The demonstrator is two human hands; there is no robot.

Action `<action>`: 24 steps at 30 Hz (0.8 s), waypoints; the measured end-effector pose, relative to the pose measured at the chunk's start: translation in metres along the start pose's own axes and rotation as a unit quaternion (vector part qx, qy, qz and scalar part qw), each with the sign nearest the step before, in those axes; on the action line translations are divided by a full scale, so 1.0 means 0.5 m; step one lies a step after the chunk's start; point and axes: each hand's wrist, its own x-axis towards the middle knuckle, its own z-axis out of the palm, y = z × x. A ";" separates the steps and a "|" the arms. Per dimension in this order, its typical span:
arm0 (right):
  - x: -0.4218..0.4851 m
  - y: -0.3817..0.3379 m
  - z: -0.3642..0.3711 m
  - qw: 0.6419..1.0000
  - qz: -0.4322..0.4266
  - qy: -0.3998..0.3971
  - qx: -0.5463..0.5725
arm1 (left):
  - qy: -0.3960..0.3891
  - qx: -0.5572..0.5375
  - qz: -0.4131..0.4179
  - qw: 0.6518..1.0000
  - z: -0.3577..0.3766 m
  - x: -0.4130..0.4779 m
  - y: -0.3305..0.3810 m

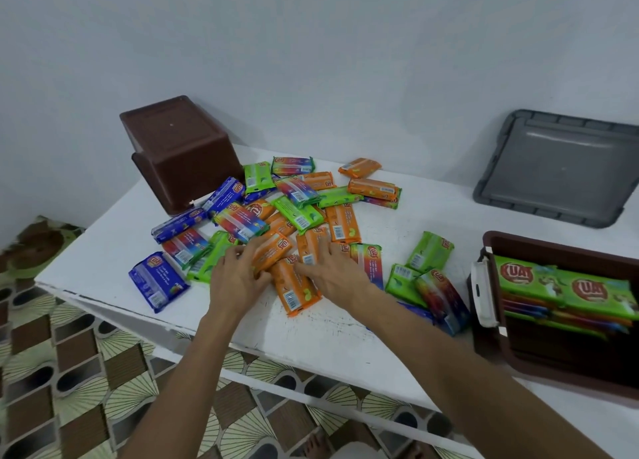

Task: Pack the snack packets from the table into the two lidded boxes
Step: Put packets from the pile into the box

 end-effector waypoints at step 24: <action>-0.438 0.288 -0.109 0.675 0.225 0.317 0.627 | -0.165 -0.589 0.110 0.783 -0.020 -0.008 0.303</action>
